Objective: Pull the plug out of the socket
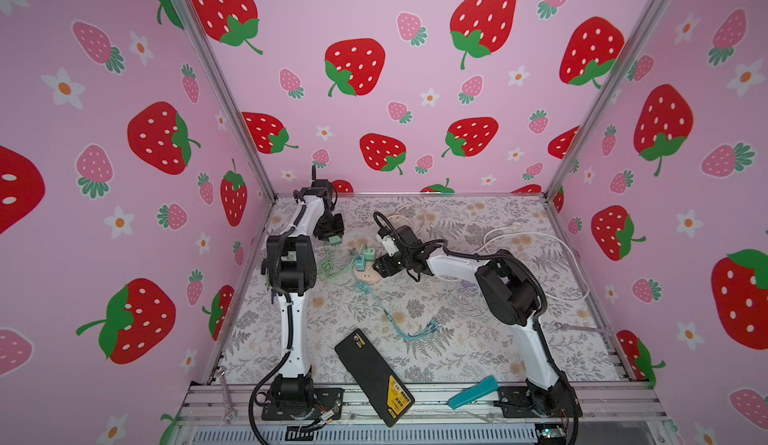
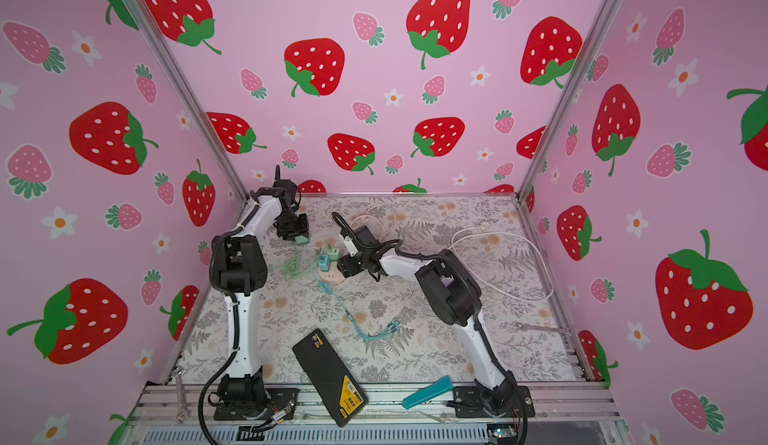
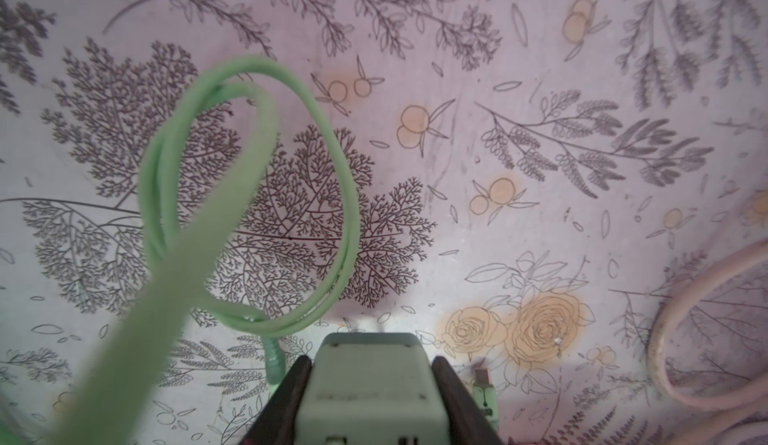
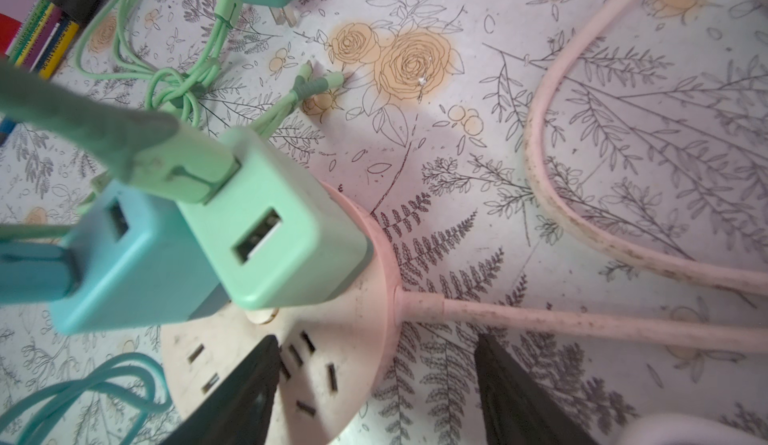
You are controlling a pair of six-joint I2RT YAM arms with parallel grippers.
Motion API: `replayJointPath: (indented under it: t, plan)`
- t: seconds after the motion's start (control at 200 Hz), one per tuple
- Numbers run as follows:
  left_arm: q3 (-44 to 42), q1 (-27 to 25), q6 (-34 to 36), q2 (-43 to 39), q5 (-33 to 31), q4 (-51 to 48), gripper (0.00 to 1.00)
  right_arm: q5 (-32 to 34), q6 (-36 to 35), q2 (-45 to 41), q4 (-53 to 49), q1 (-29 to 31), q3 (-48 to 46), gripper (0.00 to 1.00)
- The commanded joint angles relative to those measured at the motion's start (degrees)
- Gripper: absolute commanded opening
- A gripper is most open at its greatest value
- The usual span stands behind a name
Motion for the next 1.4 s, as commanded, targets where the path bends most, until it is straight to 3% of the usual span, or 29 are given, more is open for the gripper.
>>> replayJointPath:
  t: [0.0, 0.19, 0.591, 0.996, 1.396]
  plan:
    - [2.25, 0.27, -0.42, -0.03, 0.1, 0.05, 0.49, 8.77, -2.74, 7.96, -14.86, -1.11, -4.08, 0.75]
    - [3.77, 0.62, -0.85, 1.0, -0.29, -0.37, 0.55, 8.77, -2.7, 8.16, -14.95, -1.06, -3.99, 0.75]
    - [3.76, 0.58, -0.73, -3.06, 0.23, -1.37, 0.57, 8.82, -2.69, 8.15, -15.03, -1.09, -3.9, 0.75]
    - [-11.02, -0.52, 2.07, -27.29, -3.5, 7.27, 0.59, 9.3, -2.52, 7.57, -15.03, -1.09, -4.04, 0.75]
    - [-32.72, -8.0, 2.39, -51.51, -6.4, 18.84, 0.59, 12.74, -1.21, 5.48, -13.57, -1.01, -5.27, 0.75]
